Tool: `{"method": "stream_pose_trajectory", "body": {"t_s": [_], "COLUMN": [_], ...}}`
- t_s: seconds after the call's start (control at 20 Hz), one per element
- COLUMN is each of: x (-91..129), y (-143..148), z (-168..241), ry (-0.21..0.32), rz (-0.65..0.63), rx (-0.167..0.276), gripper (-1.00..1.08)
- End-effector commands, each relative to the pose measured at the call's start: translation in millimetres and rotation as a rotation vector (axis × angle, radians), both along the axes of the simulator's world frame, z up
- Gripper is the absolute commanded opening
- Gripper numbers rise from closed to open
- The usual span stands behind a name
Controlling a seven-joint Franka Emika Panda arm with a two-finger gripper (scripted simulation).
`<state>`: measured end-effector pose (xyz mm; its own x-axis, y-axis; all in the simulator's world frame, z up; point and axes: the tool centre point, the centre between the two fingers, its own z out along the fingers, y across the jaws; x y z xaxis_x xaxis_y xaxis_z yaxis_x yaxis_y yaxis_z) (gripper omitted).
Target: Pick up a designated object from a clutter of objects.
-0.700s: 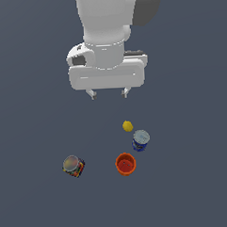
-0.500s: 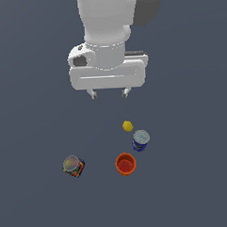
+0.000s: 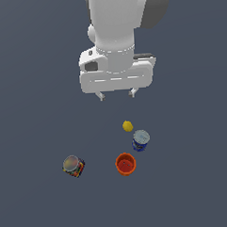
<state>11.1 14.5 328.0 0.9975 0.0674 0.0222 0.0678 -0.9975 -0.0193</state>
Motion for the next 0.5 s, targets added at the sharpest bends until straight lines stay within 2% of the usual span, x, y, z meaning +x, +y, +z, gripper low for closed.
{"method": "stream_pose_trajectory", "body": {"t_s": [0.0,0.45], "x": [1.3,24.5], "y": [-1.5,-20.4], "z": [-0.9,-19.2], "ry": [0.0,0.004], "rz": [-0.004,-0.055], "rx": [0.001,0.008], "gripper": [1.0,1.0]}}
